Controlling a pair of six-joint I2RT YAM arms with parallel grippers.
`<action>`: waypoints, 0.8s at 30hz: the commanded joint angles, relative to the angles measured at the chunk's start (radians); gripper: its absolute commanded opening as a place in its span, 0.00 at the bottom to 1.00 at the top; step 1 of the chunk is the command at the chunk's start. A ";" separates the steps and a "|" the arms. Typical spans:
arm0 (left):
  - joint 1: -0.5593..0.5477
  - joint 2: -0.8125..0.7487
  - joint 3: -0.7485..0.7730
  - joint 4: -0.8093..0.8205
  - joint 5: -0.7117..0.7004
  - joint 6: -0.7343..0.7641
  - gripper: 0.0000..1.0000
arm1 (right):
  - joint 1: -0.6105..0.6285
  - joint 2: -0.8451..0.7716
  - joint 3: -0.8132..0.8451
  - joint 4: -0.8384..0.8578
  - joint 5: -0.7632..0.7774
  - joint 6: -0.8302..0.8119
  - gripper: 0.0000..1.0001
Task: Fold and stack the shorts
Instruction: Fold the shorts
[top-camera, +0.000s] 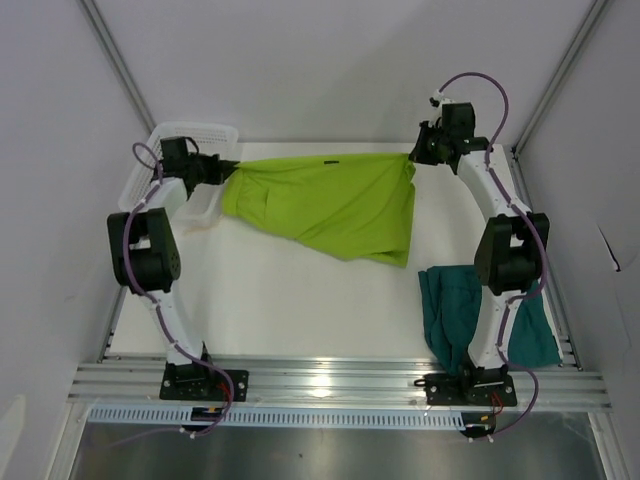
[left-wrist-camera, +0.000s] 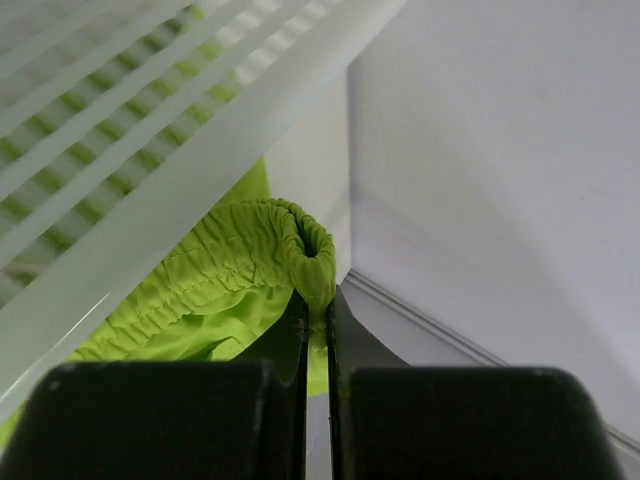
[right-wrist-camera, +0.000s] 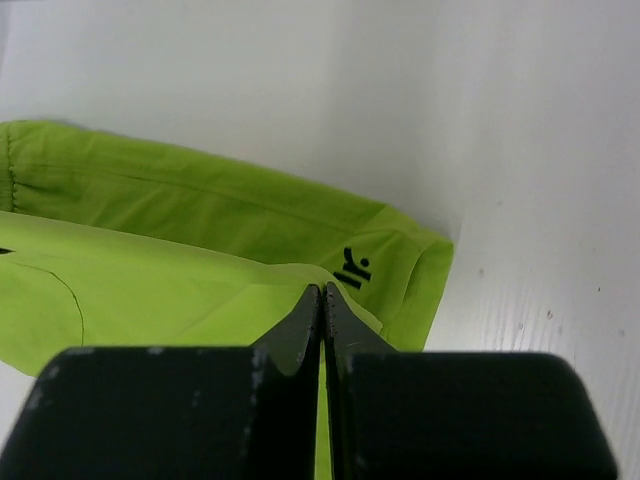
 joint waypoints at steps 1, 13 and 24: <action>-0.040 0.135 0.166 0.210 0.027 -0.037 0.00 | -0.074 0.072 0.087 0.149 0.049 0.073 0.00; -0.051 -0.005 0.059 0.287 0.036 -0.043 0.00 | -0.080 -0.070 -0.040 0.190 -0.063 0.069 0.00; -0.022 -0.289 -0.221 0.182 0.093 0.032 0.00 | 0.041 -0.582 -0.361 0.002 -0.034 0.003 0.00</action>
